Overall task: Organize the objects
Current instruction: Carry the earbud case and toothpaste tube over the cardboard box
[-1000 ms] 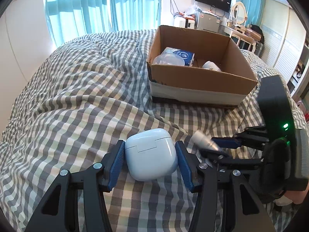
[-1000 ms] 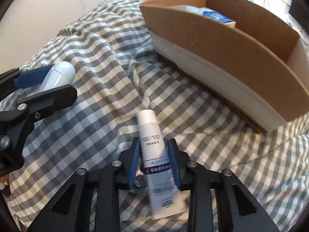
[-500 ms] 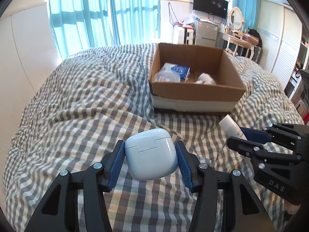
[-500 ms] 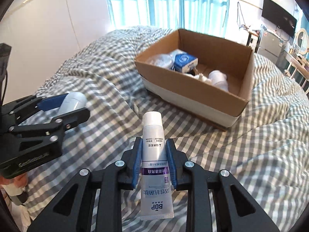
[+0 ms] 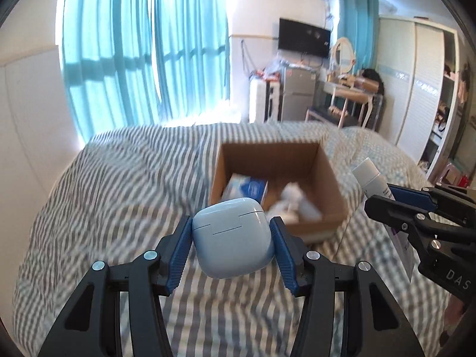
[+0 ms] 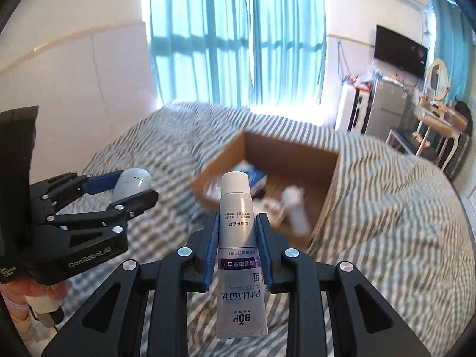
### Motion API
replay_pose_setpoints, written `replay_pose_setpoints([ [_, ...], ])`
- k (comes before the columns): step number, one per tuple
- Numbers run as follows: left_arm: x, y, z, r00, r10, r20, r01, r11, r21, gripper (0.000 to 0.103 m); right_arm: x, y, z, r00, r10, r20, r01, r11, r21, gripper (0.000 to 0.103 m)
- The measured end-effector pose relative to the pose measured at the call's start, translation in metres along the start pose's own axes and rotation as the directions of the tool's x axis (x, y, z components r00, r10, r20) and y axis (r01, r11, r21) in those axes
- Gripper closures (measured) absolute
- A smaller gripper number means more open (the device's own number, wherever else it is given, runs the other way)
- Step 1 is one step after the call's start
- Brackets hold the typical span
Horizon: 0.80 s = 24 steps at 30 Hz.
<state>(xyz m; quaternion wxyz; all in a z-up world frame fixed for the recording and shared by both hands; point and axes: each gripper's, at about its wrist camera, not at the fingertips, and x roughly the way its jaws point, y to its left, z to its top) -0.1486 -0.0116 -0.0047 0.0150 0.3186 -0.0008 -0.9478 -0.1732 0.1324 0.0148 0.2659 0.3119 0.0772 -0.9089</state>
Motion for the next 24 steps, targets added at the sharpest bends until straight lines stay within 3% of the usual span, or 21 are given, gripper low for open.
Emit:
replay_pose_setpoints([
  [5, 0.023, -0.003, 0.043, 0.998, -0.032, 0.046, 0.031, 0.999, 0.016, 0.049, 0.009, -0.018, 0.036, 0.999, -0.010, 0.049, 0.009, 1.000, 0.025, 0.079],
  [12, 0.078, -0.010, 0.086, 0.995, -0.069, 0.071, 0.067, 0.997, 0.037, 0.049, 0.056, -0.050, 0.074, 0.998, -0.016, 0.066, 0.010, 0.996, 0.092, 0.079],
  [16, 0.113, -0.012, 0.100, 0.995, -0.081, 0.059, 0.079, 0.996, 0.031, 0.049, 0.089, -0.076, 0.087, 0.998, -0.008, 0.062, -0.002, 0.986, 0.169, 0.079],
  [20, 0.149, -0.004, 0.108, 0.993, -0.120, 0.006, 0.120, 0.989, -0.082, 0.049, 0.117, -0.100, 0.093, 0.998, -0.009, 0.056, -0.004, 0.974, 0.225, 0.079],
  [24, 0.180, -0.010, 0.102, 0.994, -0.106, -0.019, 0.105, 0.993, -0.054, 0.049, 0.142, -0.117, 0.086, 0.999, -0.018, 0.027, 0.011, 0.967, 0.254, 0.079],
])
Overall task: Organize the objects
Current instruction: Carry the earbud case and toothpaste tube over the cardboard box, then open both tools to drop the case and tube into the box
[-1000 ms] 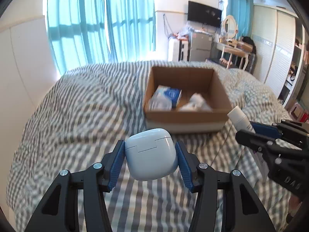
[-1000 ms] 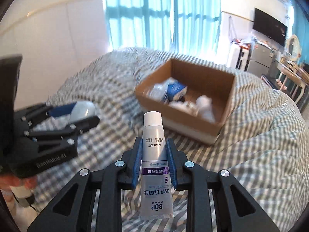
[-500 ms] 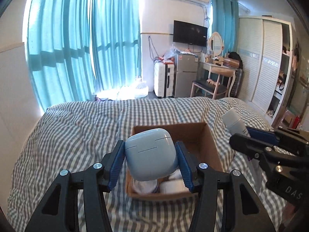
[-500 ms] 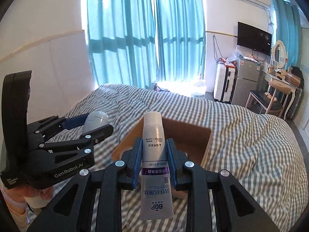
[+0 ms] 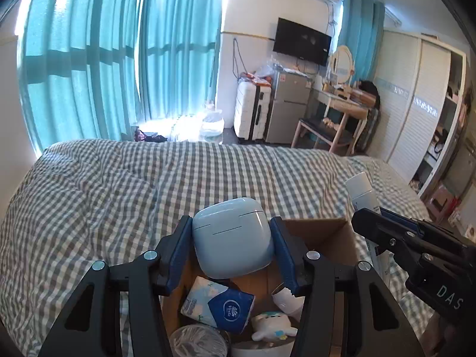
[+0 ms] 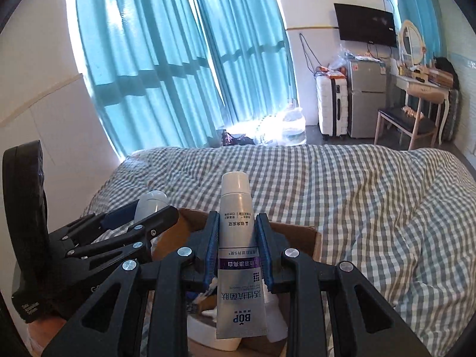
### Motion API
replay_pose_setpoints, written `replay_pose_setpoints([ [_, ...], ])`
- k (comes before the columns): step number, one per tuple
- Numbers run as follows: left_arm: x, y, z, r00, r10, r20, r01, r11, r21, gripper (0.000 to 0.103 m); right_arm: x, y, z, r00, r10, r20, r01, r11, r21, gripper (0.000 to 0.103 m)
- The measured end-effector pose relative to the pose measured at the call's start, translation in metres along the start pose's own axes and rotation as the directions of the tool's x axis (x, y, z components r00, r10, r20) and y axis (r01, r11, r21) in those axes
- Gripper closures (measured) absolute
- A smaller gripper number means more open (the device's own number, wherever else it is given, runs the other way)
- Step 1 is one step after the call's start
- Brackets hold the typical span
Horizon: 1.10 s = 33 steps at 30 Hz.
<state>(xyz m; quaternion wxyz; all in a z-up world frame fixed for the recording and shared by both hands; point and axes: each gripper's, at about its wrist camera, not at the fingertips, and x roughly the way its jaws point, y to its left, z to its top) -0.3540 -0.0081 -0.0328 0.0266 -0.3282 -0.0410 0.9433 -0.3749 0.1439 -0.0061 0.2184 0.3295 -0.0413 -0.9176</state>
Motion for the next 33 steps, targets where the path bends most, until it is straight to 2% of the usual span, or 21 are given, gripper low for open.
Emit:
replay_pose_setpoints([
  [2, 0.015, -0.001, -0.010, 0.999, -0.039, -0.028, 0.040, 0.999, 0.027, 0.049, 0.014, -0.009, -0.009, 0.999, 0.009, -0.031, -0.009, 1.000, 0.010, 0.079],
  [8, 0.039, -0.009, -0.030, 0.996, -0.050, -0.072, 0.059, 0.991, 0.121, 0.049, 0.041, -0.019, -0.032, 0.995, -0.016, -0.099, 0.016, 1.000, 0.001, 0.079],
  [11, 0.044, -0.006, -0.036, 0.994, -0.055, -0.097, 0.064, 0.993, 0.098, 0.049, 0.047, -0.017, -0.041, 0.992, -0.051, -0.116, 0.048, 0.998, -0.028, 0.079],
  [14, 0.045, -0.003, -0.041, 0.988, -0.097, -0.122, 0.104, 0.993, 0.055, 0.049, 0.051, -0.015, -0.048, 0.988, -0.079, -0.129, 0.073, 0.996, -0.055, 0.079],
  [19, 0.043, -0.013, -0.051, 0.992, -0.056, -0.114, 0.070, 0.990, 0.122, 0.049, 0.050, -0.020, -0.054, 0.988, -0.086, -0.131, 0.081, 0.996, -0.047, 0.079],
  [23, 0.050, -0.014, -0.058, 0.990, -0.051, -0.130, 0.065, 0.993, 0.101, 0.049, 0.050, -0.022, -0.057, 0.987, -0.088, -0.133, 0.083, 0.996, -0.040, 0.078],
  [29, 0.054, -0.016, -0.060, 0.990, -0.059, -0.132, 0.075, 0.990, 0.119, 0.047, 0.049, -0.022, -0.055, 0.988, -0.092, -0.124, 0.088, 0.996, -0.034, 0.078],
  [31, 0.054, -0.017, -0.060, 0.989, -0.066, -0.133, 0.082, 0.989, 0.124, 0.045, 0.047, -0.023, -0.054, 0.989, -0.090, -0.117, 0.088, 0.996, -0.025, 0.078],
  [33, 0.050, -0.017, -0.059, 0.993, -0.054, -0.108, 0.068, 0.990, 0.126, 0.023, 0.044, -0.024, -0.053, 0.991, -0.084, -0.108, 0.083, 0.996, -0.012, 0.078],
])
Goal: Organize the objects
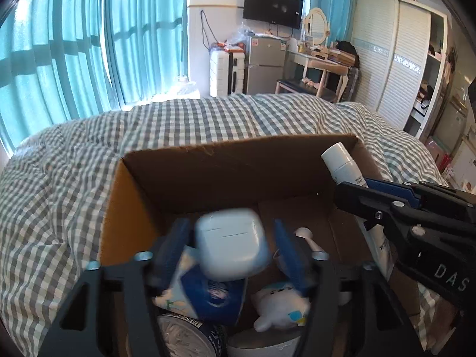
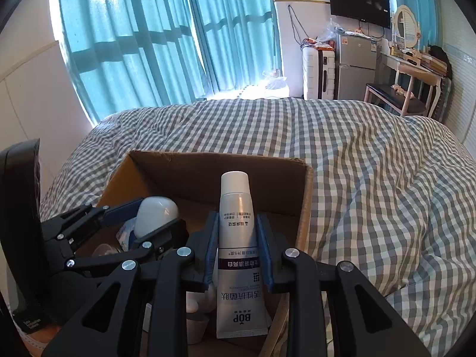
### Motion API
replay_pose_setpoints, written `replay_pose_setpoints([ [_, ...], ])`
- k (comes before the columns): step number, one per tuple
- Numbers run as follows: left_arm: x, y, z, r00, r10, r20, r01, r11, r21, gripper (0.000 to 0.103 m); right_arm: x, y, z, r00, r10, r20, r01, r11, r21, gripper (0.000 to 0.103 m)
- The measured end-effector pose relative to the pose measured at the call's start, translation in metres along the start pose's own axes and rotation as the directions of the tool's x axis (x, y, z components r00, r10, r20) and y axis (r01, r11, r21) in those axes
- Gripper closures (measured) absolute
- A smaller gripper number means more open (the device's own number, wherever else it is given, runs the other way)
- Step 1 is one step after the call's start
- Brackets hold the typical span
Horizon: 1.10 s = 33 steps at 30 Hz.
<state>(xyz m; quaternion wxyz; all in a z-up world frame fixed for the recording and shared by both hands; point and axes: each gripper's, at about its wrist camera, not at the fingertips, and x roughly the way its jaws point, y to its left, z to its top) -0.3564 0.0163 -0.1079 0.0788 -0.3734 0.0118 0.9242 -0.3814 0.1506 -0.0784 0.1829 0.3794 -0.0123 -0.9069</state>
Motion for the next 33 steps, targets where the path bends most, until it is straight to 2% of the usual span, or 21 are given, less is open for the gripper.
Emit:
replay_pose_setpoints([
  [2, -0.007, 0.000, 0.001, 1.000, 0.008, 0.029, -0.008, 1.000, -0.002, 0.015, -0.005, -0.001, 0.002, 1.000, 0.002, 0.013, -0.002, 1.000, 0.007, 0.073],
  [3, -0.009, 0.000, 0.002, 0.999, 0.009, 0.038, -0.009, 1.000, -0.003, 0.014, -0.008, 0.000, 0.004, 1.000, -0.002, 0.020, 0.002, 1.000, 0.009, 0.067],
  [8, -0.027, 0.001, 0.017, 0.998, 0.029, 0.055, -0.029, 1.000, 0.002, 0.014, -0.037, -0.002, 0.019, 0.997, -0.009, 0.071, 0.008, 1.000, 0.017, 0.063],
  [9, -0.033, 0.001, 0.021, 0.997, 0.036, 0.066, -0.037, 0.999, 0.003, 0.013, -0.044, -0.001, 0.022, 0.996, -0.013, 0.084, 0.011, 1.000, 0.018, 0.058],
  [10, -0.042, 0.001, 0.025, 0.996, 0.043, 0.080, -0.043, 0.999, 0.004, 0.011, -0.052, 0.000, 0.026, 0.995, -0.018, 0.098, 0.017, 1.000, 0.018, 0.050],
  [13, -0.066, 0.002, 0.036, 0.992, 0.056, 0.110, -0.056, 0.998, 0.000, 0.009, -0.078, 0.003, 0.035, 0.990, -0.037, 0.138, 0.034, 0.999, 0.028, 0.035],
  [20, -0.138, 0.008, 0.052, 0.976, 0.089, 0.199, -0.085, 0.996, -0.025, 0.004, -0.145, 0.009, 0.039, 0.975, -0.061, 0.215, 0.049, 0.997, 0.060, 0.021],
  [22, -0.160, 0.009, 0.054, 0.969, 0.109, 0.223, -0.103, 0.994, -0.037, 0.003, -0.165, 0.012, 0.039, 0.970, -0.063, 0.233, 0.051, 0.997, 0.060, 0.016],
  [25, -0.193, 0.005, 0.053, 0.956, 0.136, 0.260, -0.129, 0.991, -0.044, 0.003, -0.199, 0.023, 0.035, 0.959, -0.079, 0.274, 0.070, 0.997, 0.044, 0.013],
  [29, -0.235, 0.005, 0.046, 0.934, 0.164, 0.317, -0.153, 0.986, -0.060, 0.002, -0.244, 0.035, 0.022, 0.933, -0.089, 0.349, 0.080, 0.996, 0.039, 0.007],
  [31, -0.257, 0.006, 0.038, 0.919, 0.187, 0.348, -0.173, 0.982, -0.073, 0.002, -0.262, 0.039, 0.015, 0.921, -0.102, 0.376, 0.096, 0.995, 0.034, 0.006],
  [33, -0.280, 0.004, 0.028, 0.893, 0.219, 0.393, -0.199, 0.976, -0.092, 0.001, -0.279, 0.044, 0.005, 0.905, -0.121, 0.408, 0.121, 0.992, 0.027, 0.005],
])
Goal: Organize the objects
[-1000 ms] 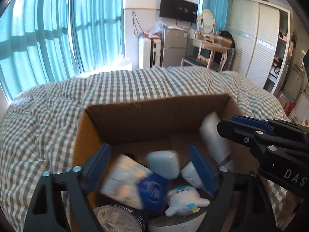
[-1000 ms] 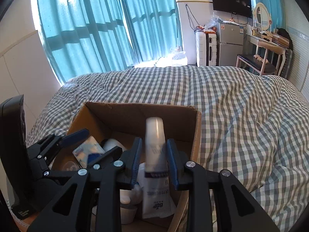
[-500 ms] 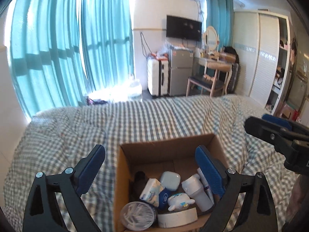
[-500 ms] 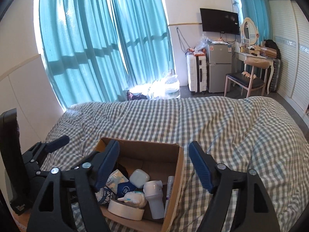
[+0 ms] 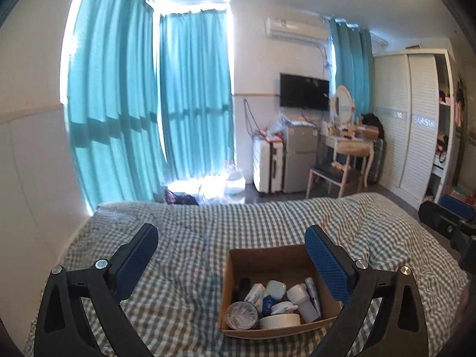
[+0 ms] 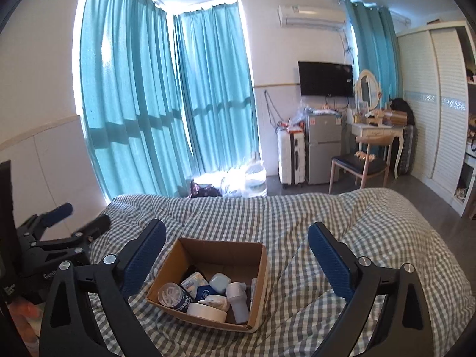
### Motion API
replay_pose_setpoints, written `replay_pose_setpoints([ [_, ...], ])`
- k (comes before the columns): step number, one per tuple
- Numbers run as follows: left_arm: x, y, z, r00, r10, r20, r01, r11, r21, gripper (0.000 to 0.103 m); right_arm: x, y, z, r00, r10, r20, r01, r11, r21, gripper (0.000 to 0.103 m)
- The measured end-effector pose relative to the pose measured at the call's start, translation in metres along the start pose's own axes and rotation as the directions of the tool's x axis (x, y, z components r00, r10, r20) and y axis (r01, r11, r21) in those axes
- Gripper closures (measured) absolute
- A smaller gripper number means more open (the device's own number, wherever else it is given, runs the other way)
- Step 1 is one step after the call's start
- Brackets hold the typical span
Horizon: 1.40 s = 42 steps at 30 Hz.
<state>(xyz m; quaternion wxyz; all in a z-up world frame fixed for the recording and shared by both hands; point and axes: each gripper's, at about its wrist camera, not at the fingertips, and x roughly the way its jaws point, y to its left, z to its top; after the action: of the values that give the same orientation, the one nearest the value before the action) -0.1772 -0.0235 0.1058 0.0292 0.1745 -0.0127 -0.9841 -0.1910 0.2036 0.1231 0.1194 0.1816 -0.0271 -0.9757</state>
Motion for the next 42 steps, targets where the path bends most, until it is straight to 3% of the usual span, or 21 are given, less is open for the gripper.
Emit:
replay_pose_setpoints([
  [6, -0.055, 0.003, -0.011, 0.997, 0.017, 0.081, -0.018, 1.000, 0.005, 0.000, -0.048, 0.008, -0.026, 0.995, -0.052, 0.090, 0.056, 0.998, -0.040, 0.003],
  [12, -0.086, 0.004, -0.043, 0.996, 0.020, 0.091, -0.020, 1.000, -0.002, 0.000, -0.068, 0.010, -0.063, 0.993, -0.049, 0.105, 0.053, 0.998, -0.042, 0.002],
  [18, -0.088, 0.009, -0.074, 0.999, 0.029, 0.041, -0.028, 0.999, -0.027, 0.000, -0.060, 0.012, -0.096, 0.997, -0.065, 0.045, 0.066, 0.997, -0.032, 0.002],
  [27, -0.088, 0.020, -0.117, 0.999, 0.041, 0.006, -0.040, 0.992, -0.118, 0.000, -0.064, 0.016, -0.135, 0.996, -0.077, 0.043, 0.079, 0.996, -0.050, 0.002],
  [32, -0.090, 0.014, -0.127, 0.997, 0.075, 0.015, -0.074, 0.995, -0.067, 0.000, -0.067, 0.024, -0.147, 0.995, -0.079, 0.053, 0.084, 0.992, -0.095, 0.002],
  [42, -0.089, 0.010, -0.133, 0.997, 0.071, 0.003, -0.071, 0.997, -0.040, 0.000, -0.065, 0.019, -0.151, 0.997, -0.077, 0.022, 0.079, 0.994, -0.074, 0.002],
])
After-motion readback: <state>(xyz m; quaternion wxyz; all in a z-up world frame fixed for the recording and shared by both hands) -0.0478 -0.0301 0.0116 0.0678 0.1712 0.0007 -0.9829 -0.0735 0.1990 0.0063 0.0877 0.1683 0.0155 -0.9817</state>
